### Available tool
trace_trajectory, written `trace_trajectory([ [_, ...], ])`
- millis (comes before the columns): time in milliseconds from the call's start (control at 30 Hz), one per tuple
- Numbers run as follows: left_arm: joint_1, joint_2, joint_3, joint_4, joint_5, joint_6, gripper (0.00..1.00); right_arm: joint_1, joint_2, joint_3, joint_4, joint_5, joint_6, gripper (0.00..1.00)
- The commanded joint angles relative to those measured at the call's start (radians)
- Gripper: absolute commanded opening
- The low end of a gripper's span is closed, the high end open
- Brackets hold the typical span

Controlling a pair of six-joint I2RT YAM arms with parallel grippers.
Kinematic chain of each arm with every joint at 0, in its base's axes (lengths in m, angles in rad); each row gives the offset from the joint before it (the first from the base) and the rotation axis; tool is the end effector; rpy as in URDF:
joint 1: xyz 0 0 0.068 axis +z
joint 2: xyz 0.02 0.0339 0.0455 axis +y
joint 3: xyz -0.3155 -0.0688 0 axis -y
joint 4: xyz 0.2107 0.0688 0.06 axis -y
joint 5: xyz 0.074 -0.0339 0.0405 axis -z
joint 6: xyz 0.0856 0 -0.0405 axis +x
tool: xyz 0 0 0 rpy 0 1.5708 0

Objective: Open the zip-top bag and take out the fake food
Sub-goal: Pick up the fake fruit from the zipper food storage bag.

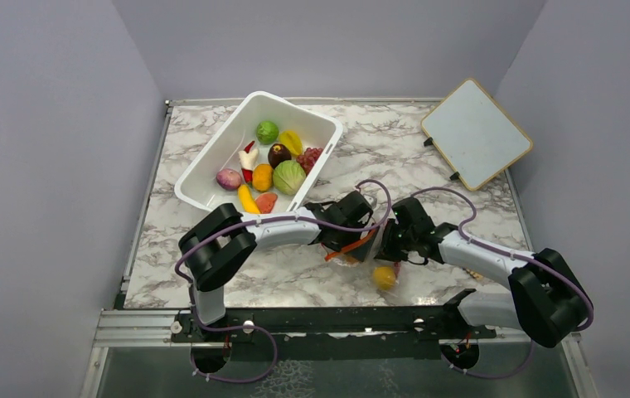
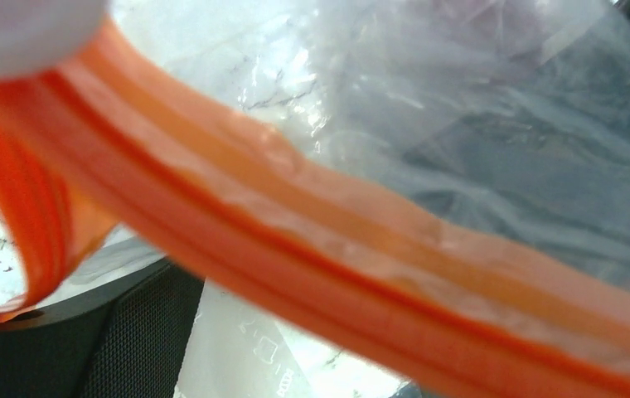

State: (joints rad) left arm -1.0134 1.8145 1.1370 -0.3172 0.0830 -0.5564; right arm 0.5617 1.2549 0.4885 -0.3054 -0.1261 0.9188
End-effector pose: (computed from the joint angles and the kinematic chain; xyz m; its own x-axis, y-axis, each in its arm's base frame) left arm 0.1975 -0.3302 0.2008 -0.8360 0.3462 -0.4259 0.5042 0.7909 -0.3467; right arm 0.1563 0.1111 0.1709 -0.9114 0.3581 -0.2026 0.2392 0.8618 0.4474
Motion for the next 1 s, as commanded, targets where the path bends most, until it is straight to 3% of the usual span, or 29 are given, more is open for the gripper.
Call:
trace_trajectory([
  [0, -0.001, 0.055, -0.002, -0.004, -0.031, -0.038, 0.84, 0.0, 0.014, -0.036, -0.023, 0.001, 0.003, 0.15],
  [233, -0.008, 0.035, -0.007, -0.134, -0.261, -0.037, 0.72, 0.0, -0.008, -0.034, -0.066, 0.056, 0.009, 0.15],
  [400, -0.007, 0.027, -0.005, -0.18, -0.346, -0.006, 0.52, 0.0, -0.011, 0.001, -0.13, 0.129, 0.001, 0.16],
  [967, 0.01, -0.139, 0.045, -0.191, -0.376, 0.021, 0.18, 0.0, -0.017, 0.044, -0.188, 0.191, -0.024, 0.16],
])
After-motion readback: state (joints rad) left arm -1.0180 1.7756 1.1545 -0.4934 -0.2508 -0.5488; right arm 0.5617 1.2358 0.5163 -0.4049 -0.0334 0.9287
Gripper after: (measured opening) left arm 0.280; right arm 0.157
